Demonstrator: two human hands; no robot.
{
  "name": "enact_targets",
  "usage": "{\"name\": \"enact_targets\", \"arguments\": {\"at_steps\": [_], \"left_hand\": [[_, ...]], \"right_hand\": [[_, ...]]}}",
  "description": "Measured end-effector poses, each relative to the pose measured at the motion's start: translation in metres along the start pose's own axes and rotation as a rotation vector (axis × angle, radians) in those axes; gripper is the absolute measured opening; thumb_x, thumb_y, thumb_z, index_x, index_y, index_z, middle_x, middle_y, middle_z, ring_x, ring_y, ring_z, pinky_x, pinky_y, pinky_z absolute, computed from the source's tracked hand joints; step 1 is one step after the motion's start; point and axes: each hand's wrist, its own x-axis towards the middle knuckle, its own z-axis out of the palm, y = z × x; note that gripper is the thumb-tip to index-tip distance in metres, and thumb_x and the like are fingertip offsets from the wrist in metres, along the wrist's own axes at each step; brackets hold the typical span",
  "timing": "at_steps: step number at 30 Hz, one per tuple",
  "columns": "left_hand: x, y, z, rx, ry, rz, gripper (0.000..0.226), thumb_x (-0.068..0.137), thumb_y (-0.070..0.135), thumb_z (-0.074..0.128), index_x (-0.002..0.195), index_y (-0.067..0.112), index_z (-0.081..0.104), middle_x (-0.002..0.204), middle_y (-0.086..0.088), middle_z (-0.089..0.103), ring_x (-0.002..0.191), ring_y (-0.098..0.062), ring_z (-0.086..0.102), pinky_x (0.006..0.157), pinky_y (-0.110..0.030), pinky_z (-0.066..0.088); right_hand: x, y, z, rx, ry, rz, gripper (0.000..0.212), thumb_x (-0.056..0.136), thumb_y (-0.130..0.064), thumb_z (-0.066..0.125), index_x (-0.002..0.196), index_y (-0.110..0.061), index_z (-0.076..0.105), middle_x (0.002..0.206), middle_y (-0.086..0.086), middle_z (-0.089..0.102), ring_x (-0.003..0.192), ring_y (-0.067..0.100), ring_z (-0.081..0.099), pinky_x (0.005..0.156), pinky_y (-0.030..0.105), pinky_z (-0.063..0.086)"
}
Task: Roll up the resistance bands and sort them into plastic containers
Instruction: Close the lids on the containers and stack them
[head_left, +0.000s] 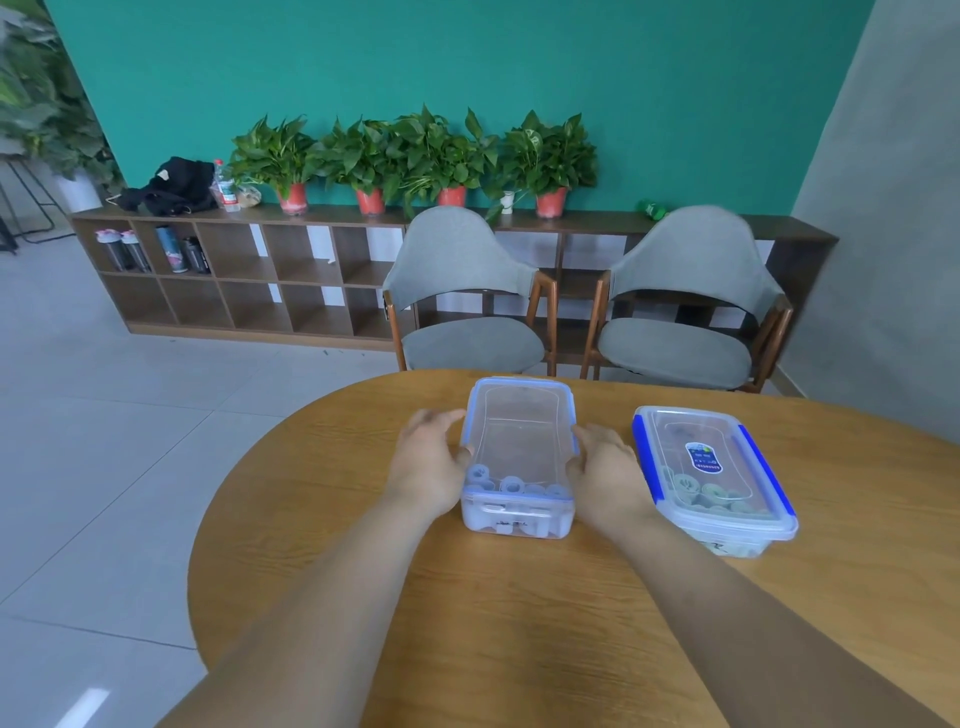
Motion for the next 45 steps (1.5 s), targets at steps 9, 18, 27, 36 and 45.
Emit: {"name": "enact_targets", "arguments": {"at_steps": [9, 18, 27, 36, 45], "left_hand": [[-0.019, -0.022, -0.01, 0.09, -0.278, 0.282, 0.075, 0.079, 0.076, 0.073, 0.146, 0.047, 0.056, 0.158, 0.035, 0.036, 0.149, 0.008, 0.03, 0.125, -0.034, 0.029], [-0.025, -0.029, -0.01, 0.161, -0.325, 0.347, 0.08, 0.087, 0.054, 0.079, 0.157, 0.049, 0.041, 0.165, 0.037, 0.02, 0.154, 0.013, 0.005, 0.13, -0.033, 0.016], [-0.03, -0.034, -0.002, 0.182, -0.234, 0.379, 0.073, 0.093, 0.054, 0.072, 0.158, 0.047, 0.04, 0.167, 0.034, 0.019, 0.155, 0.014, 0.002, 0.128, -0.029, 0.012], [-0.028, -0.028, -0.013, 0.205, -0.273, 0.388, 0.081, 0.082, 0.078, 0.069, 0.154, 0.052, 0.044, 0.163, 0.038, 0.026, 0.153, 0.012, 0.013, 0.127, -0.033, 0.023], [0.006, 0.011, -0.016, 0.326, -0.209, 0.394, 0.052, 0.108, 0.055, 0.044, 0.155, 0.033, 0.049, 0.16, 0.014, 0.044, 0.149, -0.014, 0.037, 0.124, -0.036, 0.03]], "right_hand": [[-0.021, 0.009, -0.014, -0.089, -0.216, -0.258, 0.1, 0.082, -0.076, 0.068, 0.162, -0.026, 0.036, 0.172, -0.013, 0.019, 0.158, 0.009, 0.007, 0.127, 0.032, 0.02], [-0.023, 0.002, -0.017, -0.37, -0.231, -0.336, 0.097, 0.089, -0.076, 0.056, 0.166, -0.026, 0.022, 0.174, -0.01, 0.01, 0.161, 0.013, -0.002, 0.127, 0.034, 0.021], [-0.027, -0.001, -0.012, -0.512, -0.187, -0.354, 0.088, 0.096, -0.074, 0.043, 0.165, -0.024, 0.021, 0.174, -0.005, 0.014, 0.162, 0.019, 0.001, 0.126, 0.036, 0.024], [-0.024, 0.006, -0.027, -0.416, -0.217, -0.361, 0.099, 0.082, -0.087, 0.053, 0.163, -0.033, 0.032, 0.171, -0.016, 0.022, 0.158, 0.011, 0.014, 0.126, 0.035, 0.026], [0.015, -0.014, -0.033, -0.397, -0.15, -0.316, 0.054, 0.105, -0.057, 0.045, 0.153, -0.032, 0.048, 0.163, -0.013, 0.039, 0.15, 0.014, 0.033, 0.114, 0.035, 0.042]]}}
